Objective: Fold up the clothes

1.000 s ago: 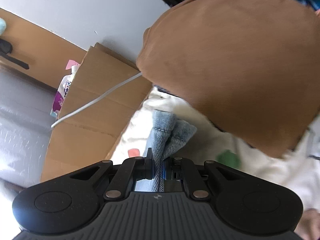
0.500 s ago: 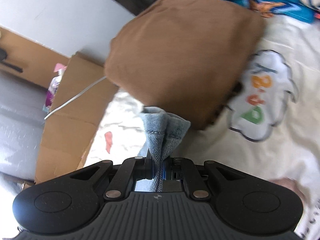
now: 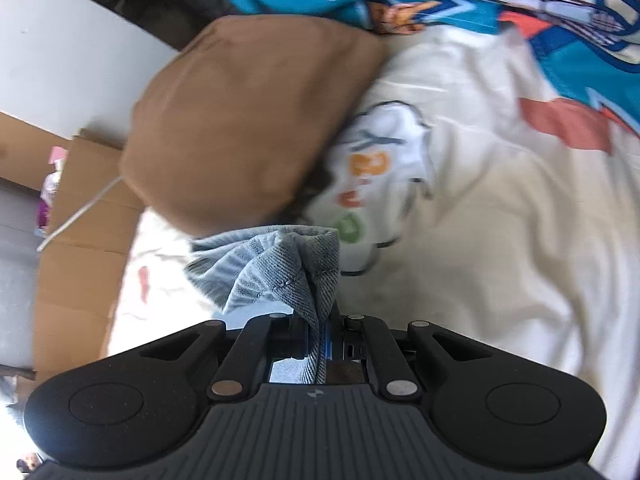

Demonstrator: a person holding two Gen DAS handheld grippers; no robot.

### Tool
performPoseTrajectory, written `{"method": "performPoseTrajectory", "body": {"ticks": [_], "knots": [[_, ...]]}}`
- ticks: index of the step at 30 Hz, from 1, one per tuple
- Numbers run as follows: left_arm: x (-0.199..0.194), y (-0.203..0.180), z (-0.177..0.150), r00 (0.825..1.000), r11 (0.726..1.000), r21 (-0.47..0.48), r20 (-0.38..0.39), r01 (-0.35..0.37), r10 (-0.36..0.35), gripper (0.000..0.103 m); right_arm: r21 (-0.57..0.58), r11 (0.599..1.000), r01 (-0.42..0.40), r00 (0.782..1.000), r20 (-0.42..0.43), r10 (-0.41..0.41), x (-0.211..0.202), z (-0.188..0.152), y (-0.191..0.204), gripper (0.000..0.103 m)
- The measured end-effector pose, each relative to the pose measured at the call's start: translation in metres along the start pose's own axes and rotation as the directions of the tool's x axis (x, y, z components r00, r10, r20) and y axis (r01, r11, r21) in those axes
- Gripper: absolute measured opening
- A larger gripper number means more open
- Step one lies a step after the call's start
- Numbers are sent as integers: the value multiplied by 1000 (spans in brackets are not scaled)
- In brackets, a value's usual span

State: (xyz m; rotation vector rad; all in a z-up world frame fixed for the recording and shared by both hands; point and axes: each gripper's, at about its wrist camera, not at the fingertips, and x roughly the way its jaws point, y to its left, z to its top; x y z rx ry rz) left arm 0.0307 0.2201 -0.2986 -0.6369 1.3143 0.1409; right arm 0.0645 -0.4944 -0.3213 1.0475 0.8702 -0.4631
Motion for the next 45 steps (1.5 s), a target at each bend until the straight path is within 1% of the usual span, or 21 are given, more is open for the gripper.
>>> {"method": "performPoseTrajectory", "body": {"ticks": [3,5,8,11,16,19,21,24,25,27,28,29,31,34,36,38,41,43,45], "knots": [[3,4,-12,1000,1000,-1,-13,-10,10,20,23,999,43,999,-9,-42,5,-3,-17,6],[7,4,-15,1000,1000,1,-16,-14,14,20,39,997,66,998,-15,-65,6,-5,-26,6],[14,1,-14,1000,1000,15,-24,-16,17,20,27,994,103,994,-25,-102,5,-8,-34,6],[29,-9,0,1000,1000,23,-27,-11,12,20,28,991,128,991,-33,-127,2,-11,-42,6],[15,-10,0,999,999,47,-31,17,-15,20,40,988,148,989,-28,-147,-9,-9,-49,6],[8,-10,-1,998,997,59,-48,39,-36,20,46,984,174,985,-26,-173,-15,-7,-53,6],[14,-12,1,997,996,73,-60,49,-45,20,49,981,190,982,-28,-189,-15,-6,-56,6],[32,-9,3,997,995,90,-75,33,-26,20,58,974,218,976,-36,-216,-13,-4,-62,7],[42,-7,3,996,996,80,-90,25,-17,20,67,970,235,972,-46,-232,-9,-5,-66,8],[58,-2,5,994,998,55,-113,9,-3,21,86,960,265,964,-51,-262,-8,-4,-72,12],[60,-3,7,994,998,55,-113,9,-3,22,86,956,282,959,-45,-279,-11,-2,-71,15],[61,-3,9,994,998,54,-114,9,-2,23,76,952,296,955,-43,-294,-13,0,-68,19],[57,-3,12,993,998,53,-115,16,-10,26,32,947,321,947,-47,-319,-16,5,-60,23],[44,1,17,992,999,34,-122,14,-9,28,-60,937,344,936,-55,-348,-22,17,-46,26],[32,2,20,994,999,34,-109,-4,8,29,-80,934,347,935,-49,-351,-30,30,-42,27],[19,4,25,996,1000,25,-85,-16,18,29,-89,928,361,931,-20,-364,-43,42,-38,28],[4,5,31,998,1000,8,-49,-25,25,29,-92,935,342,937,-39,-347,-60,61,-34,28],[-10,2,34,999,1000,4,-20,-26,26,29,-98,950,297,951,-65,-304,-70,71,-27,28],[-25,-5,39,1000,1000,12,9,-22,22,29,-126,961,246,962,-91,-258,-80,77,-17,32]]}}
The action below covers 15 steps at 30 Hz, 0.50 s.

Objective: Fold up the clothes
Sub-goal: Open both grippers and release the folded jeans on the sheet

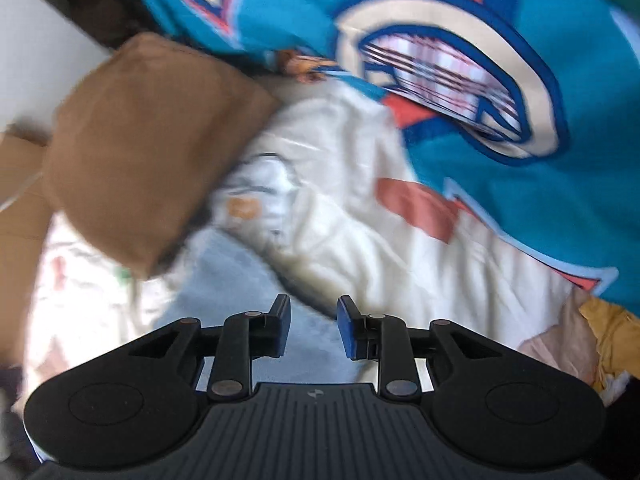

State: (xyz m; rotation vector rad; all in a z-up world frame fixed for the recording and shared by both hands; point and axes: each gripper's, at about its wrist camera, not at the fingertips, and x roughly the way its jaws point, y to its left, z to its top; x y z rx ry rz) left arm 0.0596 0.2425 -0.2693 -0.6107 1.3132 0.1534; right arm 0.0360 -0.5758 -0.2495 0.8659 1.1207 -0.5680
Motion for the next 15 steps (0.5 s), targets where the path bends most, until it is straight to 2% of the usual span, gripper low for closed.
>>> {"method": "performPoseTrajectory", "body": {"ticks": [3,7,8,10,12,15], "knots": [[-27,-13,9,999,1000,28,34,9,-10,36,-60,996,-61,998,-20,60,-20,7,12,38],[-72,-32,28,997,998,69,78,3,-8,40,-110,990,-83,996,0,84,-49,9,17,40],[-84,-36,33,996,998,69,89,3,-9,43,-109,990,-93,996,-13,92,-54,9,16,40],[-105,-46,45,995,998,67,102,5,-12,58,-105,989,-106,994,-42,102,-62,7,16,42],[-121,-58,56,996,997,71,87,22,-28,66,-110,985,-134,989,-80,125,-69,8,20,44],[-143,-82,75,996,994,111,81,13,-22,70,-163,970,-182,974,-167,155,-78,10,37,51]]}}
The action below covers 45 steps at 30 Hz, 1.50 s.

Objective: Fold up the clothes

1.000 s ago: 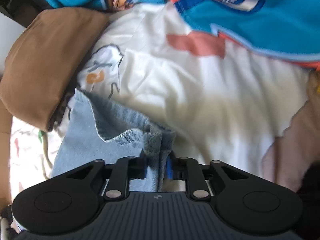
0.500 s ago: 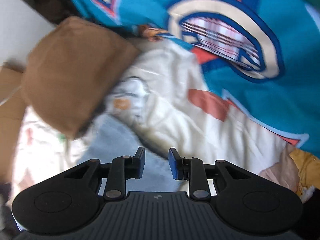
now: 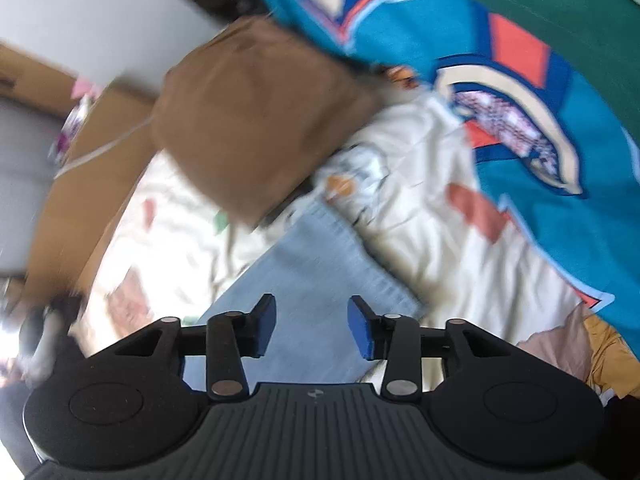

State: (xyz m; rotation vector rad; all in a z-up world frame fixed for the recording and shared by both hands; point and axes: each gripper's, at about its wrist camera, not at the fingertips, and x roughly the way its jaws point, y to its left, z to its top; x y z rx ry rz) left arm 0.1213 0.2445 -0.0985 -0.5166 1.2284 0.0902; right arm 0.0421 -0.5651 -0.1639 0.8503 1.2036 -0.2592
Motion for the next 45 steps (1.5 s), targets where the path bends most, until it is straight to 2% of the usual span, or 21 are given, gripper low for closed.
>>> {"method": "performPoseTrajectory", "body": {"ticks": [3,7,9,11,15,17,21,25,30,37,41,45], "knots": [[-14,-26,24,1000,998,55,23,-18,17,74,-142,990,-19,999,-44,12,-8,5,32,52],[-28,-59,58,999,995,101,22,-25,23,75,-164,983,-83,994,61,94,-14,7,49,56],[-31,-75,75,1000,995,101,14,-26,25,75,-211,972,-105,992,52,118,-6,8,53,56],[-33,-90,92,1000,995,100,7,-27,26,75,-260,963,-74,996,24,83,5,12,56,56],[-43,-129,121,999,992,118,15,-34,33,75,-228,972,-62,998,-1,63,22,22,39,56],[-44,-150,132,999,991,130,14,-33,31,75,-255,966,-38,999,-14,35,32,21,32,56],[-29,-194,139,998,983,177,-13,-54,57,76,-277,960,-35,999,-35,26,45,21,26,56],[2,-223,133,996,972,222,-23,-78,85,76,-327,944,-42,999,-17,38,51,22,25,56],[64,-227,110,993,970,228,-64,-85,103,76,-394,917,-65,998,0,70,56,27,22,56],[149,-199,77,986,972,196,-73,-131,148,74,-466,870,-163,985,-33,167,77,24,10,56],[189,-169,76,964,947,218,-69,-236,256,63,-407,898,-166,985,-19,173,104,16,-12,56],[212,-114,80,936,927,153,-29,-342,350,55,-378,913,-153,983,35,179,122,6,-34,56]]}}
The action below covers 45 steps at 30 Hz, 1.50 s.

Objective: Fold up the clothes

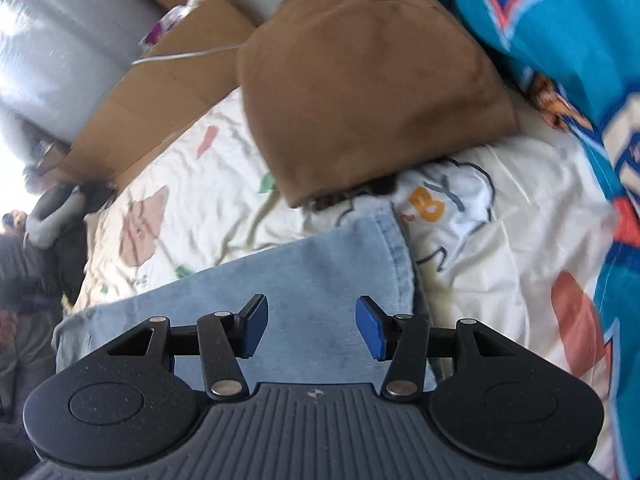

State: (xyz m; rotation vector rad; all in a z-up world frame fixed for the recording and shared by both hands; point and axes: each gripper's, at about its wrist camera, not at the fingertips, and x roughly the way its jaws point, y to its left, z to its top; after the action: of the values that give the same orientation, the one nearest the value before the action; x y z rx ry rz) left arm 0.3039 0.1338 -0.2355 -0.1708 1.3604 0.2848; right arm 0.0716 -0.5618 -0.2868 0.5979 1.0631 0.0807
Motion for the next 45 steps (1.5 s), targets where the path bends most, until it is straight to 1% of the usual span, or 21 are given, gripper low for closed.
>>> {"method": "performPoseTrajectory", "body": {"ticks": [3,5,6,8,12,14,15,16,17,18,20,22,23,25,29,33,35,39,42,44,45], "knots": [[19,33,1,997,997,-17,18,-77,77,50,28,1000,11,998,57,-13,8,-10,-10,56],[27,52,0,991,992,-13,36,-128,129,50,-12,999,34,996,78,-33,14,-16,-10,56],[29,60,-1,987,988,6,52,-154,153,50,-48,998,49,995,86,-44,17,-19,-8,56],[32,71,-3,982,984,34,77,-177,174,50,-101,993,67,993,99,-57,22,-24,-7,56],[45,91,-9,969,972,21,94,-232,229,50,-85,994,70,991,116,-59,29,-24,-13,56],[48,96,-17,957,966,19,144,-257,252,50,-91,994,65,992,114,-55,32,-24,-10,56],[49,99,-22,951,965,10,170,-263,257,50,-113,992,63,994,100,-52,32,-25,-7,56],[52,104,-27,952,969,-9,181,-248,246,50,-148,987,65,995,89,-53,32,-27,-3,56],[58,106,-31,950,966,-9,182,-257,254,51,-188,980,71,995,81,-57,31,-29,1,56],[64,109,-35,947,964,-9,183,-265,262,50,-200,976,82,994,84,-67,29,-31,2,56],[78,112,-35,943,958,10,179,-286,280,50,-186,976,112,990,104,-94,27,-33,1,56],[90,114,-30,943,960,3,185,-281,276,50,-104,988,115,986,133,-101,21,-34,-2,56],[96,115,-28,943,960,0,189,-278,273,50,-82,991,109,984,148,-96,18,-34,-2,56],[108,115,-18,943,962,4,199,-273,267,52,-110,986,122,982,158,-104,16,-37,1,56],[122,121,3,949,969,12,202,-249,241,58,-68,985,160,982,109,-152,27,-37,-5,56],[131,125,17,955,972,11,184,-237,231,61,-40,983,178,981,80,-174,35,-35,-5,56],[132,125,22,958,971,26,172,-236,228,62,-18,983,184,981,71,-183,38,-33,-6,56],[124,130,26,970,977,41,130,-210,203,61,16,980,200,977,70,-201,50,-25,-2,56],[105,137,23,973,983,30,154,-181,174,59,-5,980,197,978,65,-196,62,-13,5,56],[93,151,17,970,988,-17,185,-155,155,57,-33,984,177,983,51,-175,71,2,11,56],[87,157,14,969,989,-40,201,-142,147,53,-39,986,161,986,44,-160,75,9,14,56]]}}
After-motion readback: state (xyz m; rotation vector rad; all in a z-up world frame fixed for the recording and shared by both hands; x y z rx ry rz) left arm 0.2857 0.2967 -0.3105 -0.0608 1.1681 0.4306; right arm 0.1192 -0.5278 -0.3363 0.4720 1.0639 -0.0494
